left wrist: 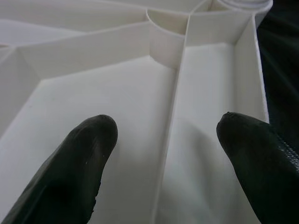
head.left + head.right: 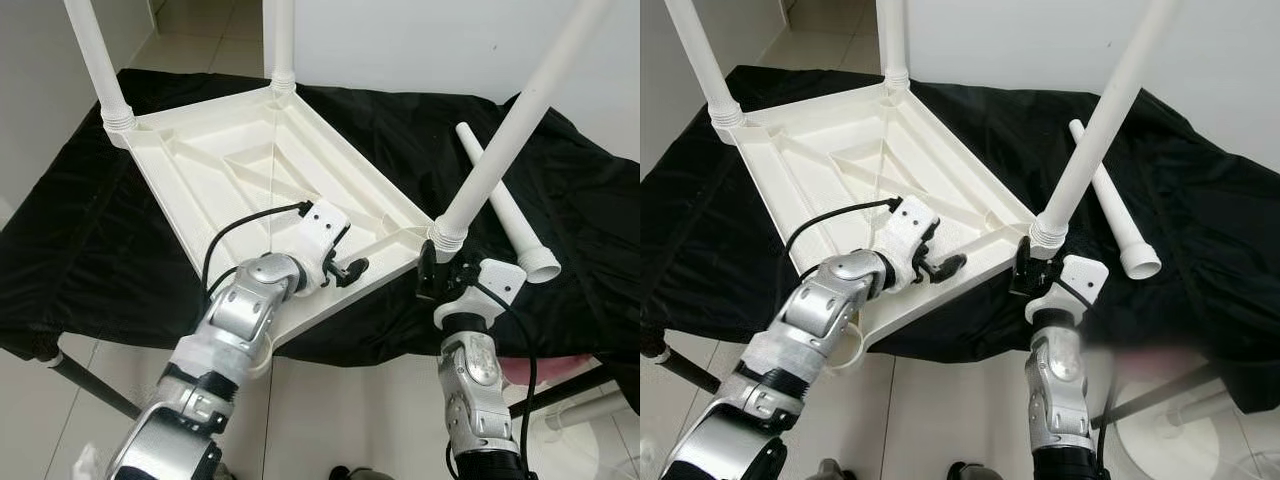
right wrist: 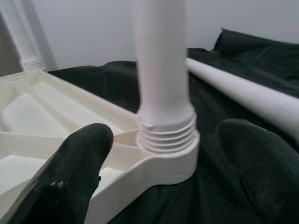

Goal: Building children table

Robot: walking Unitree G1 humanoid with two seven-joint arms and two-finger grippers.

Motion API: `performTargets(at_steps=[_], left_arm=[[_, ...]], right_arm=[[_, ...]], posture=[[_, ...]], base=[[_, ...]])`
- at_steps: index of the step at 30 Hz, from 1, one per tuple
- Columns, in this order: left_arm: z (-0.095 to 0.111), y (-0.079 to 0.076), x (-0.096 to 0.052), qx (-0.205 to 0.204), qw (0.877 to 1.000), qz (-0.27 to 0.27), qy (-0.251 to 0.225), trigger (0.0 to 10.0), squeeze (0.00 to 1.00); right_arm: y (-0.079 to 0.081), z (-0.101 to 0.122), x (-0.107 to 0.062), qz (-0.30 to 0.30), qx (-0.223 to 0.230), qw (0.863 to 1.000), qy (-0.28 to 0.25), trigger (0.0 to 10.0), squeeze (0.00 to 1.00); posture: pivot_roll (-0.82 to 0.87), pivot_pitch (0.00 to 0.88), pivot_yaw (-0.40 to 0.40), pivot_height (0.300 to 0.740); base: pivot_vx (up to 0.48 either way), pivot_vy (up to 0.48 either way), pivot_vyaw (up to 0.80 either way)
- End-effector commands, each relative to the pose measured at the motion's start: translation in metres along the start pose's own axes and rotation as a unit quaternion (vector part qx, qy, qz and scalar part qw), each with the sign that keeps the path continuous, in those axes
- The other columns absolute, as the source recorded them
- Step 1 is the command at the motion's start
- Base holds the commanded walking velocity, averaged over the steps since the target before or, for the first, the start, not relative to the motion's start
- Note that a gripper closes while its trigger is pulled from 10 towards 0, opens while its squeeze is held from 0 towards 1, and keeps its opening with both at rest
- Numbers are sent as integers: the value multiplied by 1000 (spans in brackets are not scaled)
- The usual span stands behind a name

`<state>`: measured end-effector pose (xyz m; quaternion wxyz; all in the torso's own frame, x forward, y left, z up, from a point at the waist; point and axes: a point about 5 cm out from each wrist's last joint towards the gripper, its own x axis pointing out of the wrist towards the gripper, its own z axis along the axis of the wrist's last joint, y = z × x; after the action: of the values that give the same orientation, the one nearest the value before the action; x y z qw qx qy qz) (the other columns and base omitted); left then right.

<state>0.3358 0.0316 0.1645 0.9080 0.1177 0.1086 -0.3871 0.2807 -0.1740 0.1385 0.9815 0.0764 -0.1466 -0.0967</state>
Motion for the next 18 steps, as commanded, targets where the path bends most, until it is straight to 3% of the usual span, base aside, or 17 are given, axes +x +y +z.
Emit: performTargets(at_steps=[1,4,7,12,13,14,15,18], left_arm=[[-4,-1,5,13,999,17,24,10000,0],[-5,-1,7,16,999,21,30,10000,0],[-7,10,12,16,996,73,39,10000,0],[-6,19,13,6,993,113,37,10000,0],[-6,23,13,-13,992,122,33,4745,0],[-6,23,13,-13,992,122,33,4745,0],[-7,30,12,-41,989,138,35,0,0],[-8,40,10,-63,984,160,37,0,0]], right_arm=[[-8,1,-1,-16,-8,1000,-4,10000,0],[-9,1,-1,-18,-9,1000,-4,10000,0],[-4,0,0,-7,-6,1000,0,10000,0],[1,-1,0,2,-4,1000,4,10000,0],[3,-2,0,4,-3,1000,5,10000,0],[3,-2,0,4,-3,1000,5,10000,0],[5,-3,0,5,-2,1000,7,10000,0],[5,-4,0,6,-2,1000,8,10000,0]], posture=[[-50,83,-20,740],[-50,83,-20,740],[-54,75,-14,740],[-51,73,-14,740],[-51,73,-14,740],[-51,73,-14,740],[-47,67,-14,740],[-47,66,-12,740]], base=[[0,0,0],[0,0,0],[0,0,0],[0,0,0],[0,0,0],[0,0,0],[0,0,0],[0,0,0]])
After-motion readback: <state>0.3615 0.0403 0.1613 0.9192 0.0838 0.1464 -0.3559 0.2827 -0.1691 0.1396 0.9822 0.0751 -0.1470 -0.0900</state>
